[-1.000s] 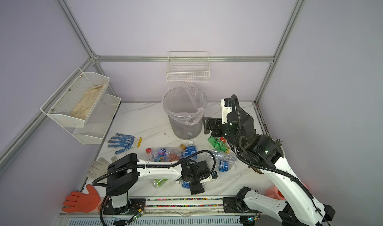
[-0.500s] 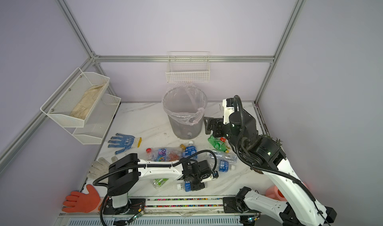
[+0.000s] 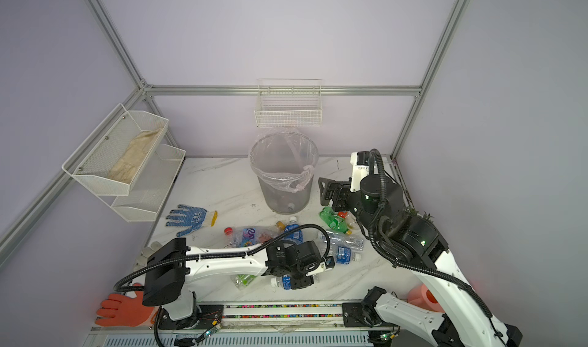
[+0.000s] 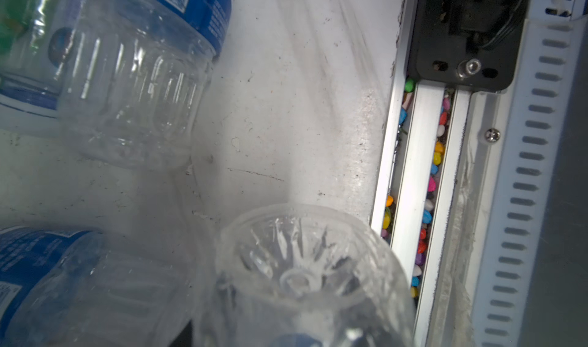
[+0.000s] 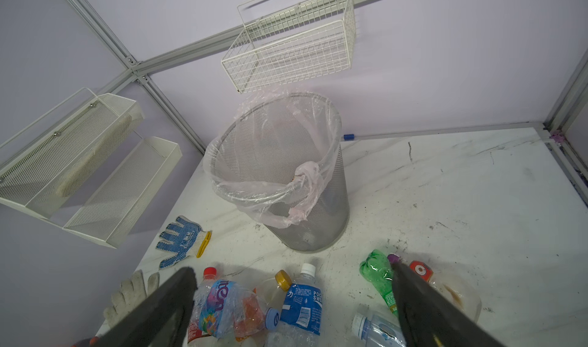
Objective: Throw the plastic bottles in the bin
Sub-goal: 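Close the left gripper on the clear water bottle's base, then lift the water bottle with the left gripper and carry it over the bin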
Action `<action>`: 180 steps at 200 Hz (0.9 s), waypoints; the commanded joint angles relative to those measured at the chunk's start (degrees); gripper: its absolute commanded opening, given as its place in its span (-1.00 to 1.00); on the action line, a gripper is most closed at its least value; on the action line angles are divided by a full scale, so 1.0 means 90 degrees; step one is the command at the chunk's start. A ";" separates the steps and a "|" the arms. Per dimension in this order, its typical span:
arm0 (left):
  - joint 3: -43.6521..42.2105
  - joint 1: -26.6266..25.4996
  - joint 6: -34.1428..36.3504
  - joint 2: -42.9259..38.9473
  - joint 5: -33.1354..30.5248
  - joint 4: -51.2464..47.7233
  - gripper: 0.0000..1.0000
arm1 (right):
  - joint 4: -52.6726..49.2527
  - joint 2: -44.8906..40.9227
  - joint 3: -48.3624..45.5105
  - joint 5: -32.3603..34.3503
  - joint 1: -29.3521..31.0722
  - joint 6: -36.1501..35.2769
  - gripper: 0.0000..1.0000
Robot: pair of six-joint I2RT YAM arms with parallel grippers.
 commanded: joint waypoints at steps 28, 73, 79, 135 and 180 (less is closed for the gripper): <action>0.0884 -0.0027 0.0197 -0.0725 -0.0235 -0.0073 -0.30 | -0.0050 -0.0356 -0.0063 0.0586 0.0014 0.0237 0.95; 0.1141 0.0062 0.0078 -0.1522 -0.0568 0.0305 -0.31 | -0.0085 -0.0518 -0.0403 0.0700 0.0014 0.0438 0.95; 0.1108 0.0077 0.0011 -0.1671 -0.0693 0.0440 -0.31 | -0.0078 -0.0534 -0.0459 0.0683 0.0014 0.0464 0.95; 0.1328 0.0921 -0.0210 -0.2976 -0.0187 0.1440 -0.32 | -0.0038 -0.0609 -0.0888 0.0527 0.0014 0.0607 0.95; 0.0883 0.1998 -0.0913 -0.3844 -0.0704 0.3377 -0.35 | 0.0028 -0.0722 -0.1215 0.0390 0.0014 0.0703 0.95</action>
